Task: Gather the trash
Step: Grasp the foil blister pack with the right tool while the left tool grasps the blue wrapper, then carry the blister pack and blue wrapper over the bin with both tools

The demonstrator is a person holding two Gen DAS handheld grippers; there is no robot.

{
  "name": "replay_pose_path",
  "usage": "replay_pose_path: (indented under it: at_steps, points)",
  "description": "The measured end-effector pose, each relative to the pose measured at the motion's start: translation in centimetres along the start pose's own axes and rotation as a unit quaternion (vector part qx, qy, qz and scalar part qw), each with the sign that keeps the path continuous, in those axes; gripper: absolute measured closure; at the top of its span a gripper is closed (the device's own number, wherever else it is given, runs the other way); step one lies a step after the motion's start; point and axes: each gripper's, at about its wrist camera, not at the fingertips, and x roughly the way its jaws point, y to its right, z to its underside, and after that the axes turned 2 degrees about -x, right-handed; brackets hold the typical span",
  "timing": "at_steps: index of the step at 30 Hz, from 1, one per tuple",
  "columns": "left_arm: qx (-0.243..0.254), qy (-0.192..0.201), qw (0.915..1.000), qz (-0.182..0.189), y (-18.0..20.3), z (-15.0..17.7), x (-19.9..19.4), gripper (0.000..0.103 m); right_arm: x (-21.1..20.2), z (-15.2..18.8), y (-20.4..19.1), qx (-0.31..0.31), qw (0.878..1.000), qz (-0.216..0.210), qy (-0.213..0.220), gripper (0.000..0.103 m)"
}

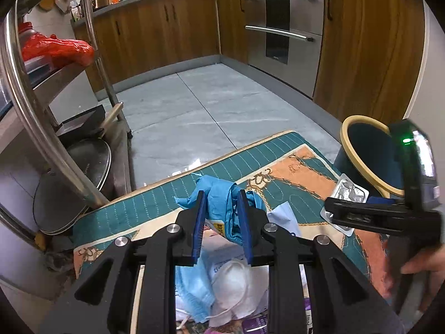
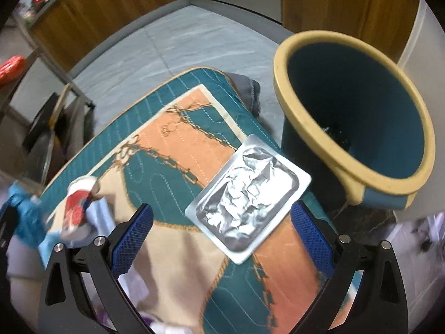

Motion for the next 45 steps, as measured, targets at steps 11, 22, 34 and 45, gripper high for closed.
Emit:
replay_pose_path:
  at_steps: [11, 22, 34, 45]
  points:
    - [-0.016, -0.006, 0.9998, 0.002, -1.9, 0.4, 0.4, 0.08, 3.6, -0.7, -2.2, -0.022, 0.996, 0.088, 0.012, 0.01]
    - [0.003, 0.01, 0.9998, 0.014, -0.6, -0.5, -0.1, 0.08, 2.3, -0.6, -2.2, -0.071, 0.995, 0.072, 0.012, 0.044]
    - [-0.009, 0.033, 0.9989, 0.034, 1.1, -2.5, -0.4, 0.081, -7.7, -3.3, 0.1, -0.134, 0.987, 0.028, 0.085, 0.044]
    - [0.003, 0.059, 0.9957, 0.071, 5.9, -4.5, -1.7, 0.08, -14.3, -5.1, 6.6, -0.085, 0.989, -0.021, 0.121, 0.044]
